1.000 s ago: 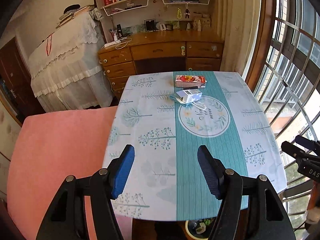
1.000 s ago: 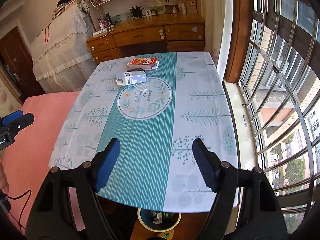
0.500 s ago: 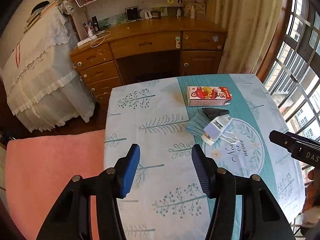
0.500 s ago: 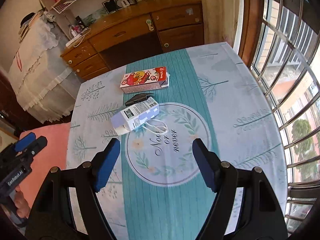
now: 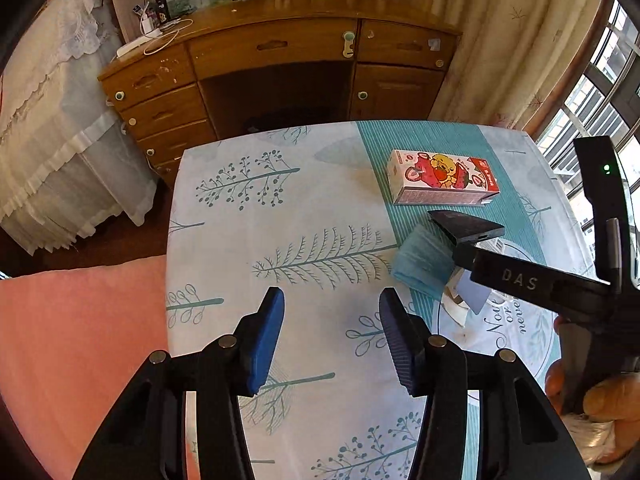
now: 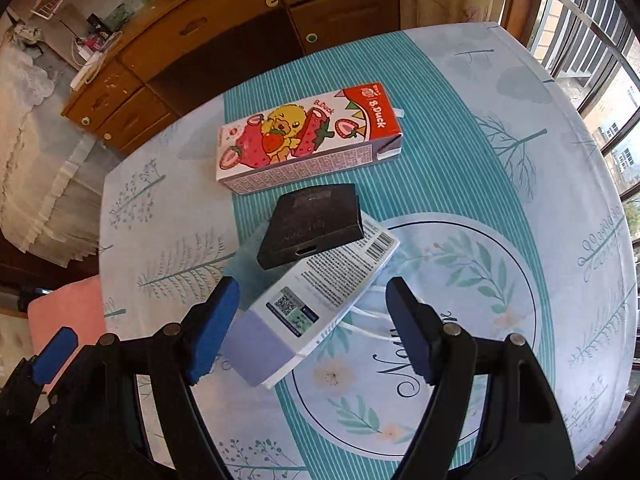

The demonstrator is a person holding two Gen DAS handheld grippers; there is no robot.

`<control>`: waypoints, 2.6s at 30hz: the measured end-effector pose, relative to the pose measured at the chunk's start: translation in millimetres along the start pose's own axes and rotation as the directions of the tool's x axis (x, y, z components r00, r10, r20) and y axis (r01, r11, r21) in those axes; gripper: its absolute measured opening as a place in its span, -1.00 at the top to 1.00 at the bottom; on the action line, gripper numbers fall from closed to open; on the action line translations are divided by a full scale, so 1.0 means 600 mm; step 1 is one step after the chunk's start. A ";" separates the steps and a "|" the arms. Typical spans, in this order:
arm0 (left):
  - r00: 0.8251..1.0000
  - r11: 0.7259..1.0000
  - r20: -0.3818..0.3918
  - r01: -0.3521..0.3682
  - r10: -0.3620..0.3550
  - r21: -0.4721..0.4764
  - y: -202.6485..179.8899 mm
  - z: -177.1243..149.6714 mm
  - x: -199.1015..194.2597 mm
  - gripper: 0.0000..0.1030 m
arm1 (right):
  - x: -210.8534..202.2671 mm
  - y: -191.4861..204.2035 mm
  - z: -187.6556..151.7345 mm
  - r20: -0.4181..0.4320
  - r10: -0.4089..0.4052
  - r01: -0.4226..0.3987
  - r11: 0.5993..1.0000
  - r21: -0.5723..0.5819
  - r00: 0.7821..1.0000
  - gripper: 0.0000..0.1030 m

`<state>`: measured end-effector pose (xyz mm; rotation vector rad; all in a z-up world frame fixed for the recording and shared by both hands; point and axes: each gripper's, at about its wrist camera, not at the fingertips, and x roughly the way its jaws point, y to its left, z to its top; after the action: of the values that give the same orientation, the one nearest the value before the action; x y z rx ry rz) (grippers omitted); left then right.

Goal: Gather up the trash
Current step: 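Grasp the blue face mask with the left tool while the right tool grasps the white box, then carry the mask and white box down over the bin with both tools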

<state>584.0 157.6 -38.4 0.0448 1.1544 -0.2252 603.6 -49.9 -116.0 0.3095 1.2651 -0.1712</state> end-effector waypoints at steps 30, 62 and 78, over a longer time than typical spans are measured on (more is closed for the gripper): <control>0.931 0.965 -0.255 0.260 -0.262 -0.039 -0.135 0.005 0.185 0.01 | 0.029 -0.105 -0.100 -0.060 0.059 -0.055 0.997 0.062 0.996 0.39; 0.976 0.996 -0.216 0.038 -0.020 0.076 -0.303 -0.039 0.193 0.86 | -0.053 -0.222 -0.166 0.058 0.069 -0.079 0.981 0.179 0.996 0.39; 0.995 0.998 -0.086 0.050 -0.054 -0.046 -0.201 -0.217 -0.062 0.89 | -0.165 -0.266 -0.275 0.052 0.192 -0.194 0.981 0.021 0.980 0.39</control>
<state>428.1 65.0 -47.5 -0.0142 1.2481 -0.2456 377.4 -152.0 -86.8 0.4457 1.1773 -0.0289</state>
